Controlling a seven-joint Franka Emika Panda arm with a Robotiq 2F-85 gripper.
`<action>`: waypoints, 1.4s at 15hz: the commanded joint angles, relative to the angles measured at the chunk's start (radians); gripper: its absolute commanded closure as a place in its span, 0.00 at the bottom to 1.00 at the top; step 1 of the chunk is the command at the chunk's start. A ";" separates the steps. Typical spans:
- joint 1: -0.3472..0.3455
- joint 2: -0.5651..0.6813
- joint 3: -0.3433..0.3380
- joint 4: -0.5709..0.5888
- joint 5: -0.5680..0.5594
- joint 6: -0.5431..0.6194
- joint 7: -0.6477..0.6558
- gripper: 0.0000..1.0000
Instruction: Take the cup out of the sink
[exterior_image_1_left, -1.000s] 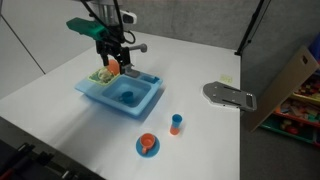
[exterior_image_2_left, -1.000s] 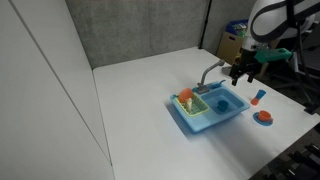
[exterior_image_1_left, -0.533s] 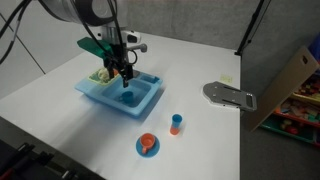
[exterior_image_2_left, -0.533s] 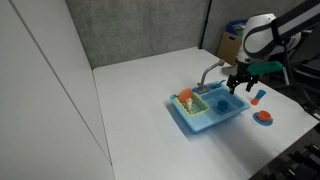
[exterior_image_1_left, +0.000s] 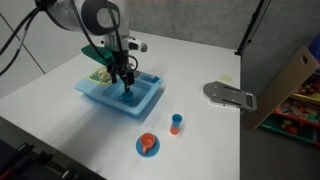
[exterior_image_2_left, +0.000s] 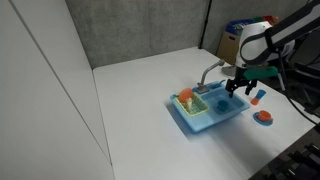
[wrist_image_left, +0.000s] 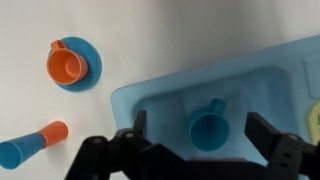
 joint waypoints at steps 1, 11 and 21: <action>0.001 0.001 -0.001 0.004 0.001 -0.003 -0.001 0.00; 0.025 0.087 -0.001 0.015 -0.009 0.159 0.010 0.00; 0.086 0.171 -0.029 0.071 -0.001 0.248 0.111 0.00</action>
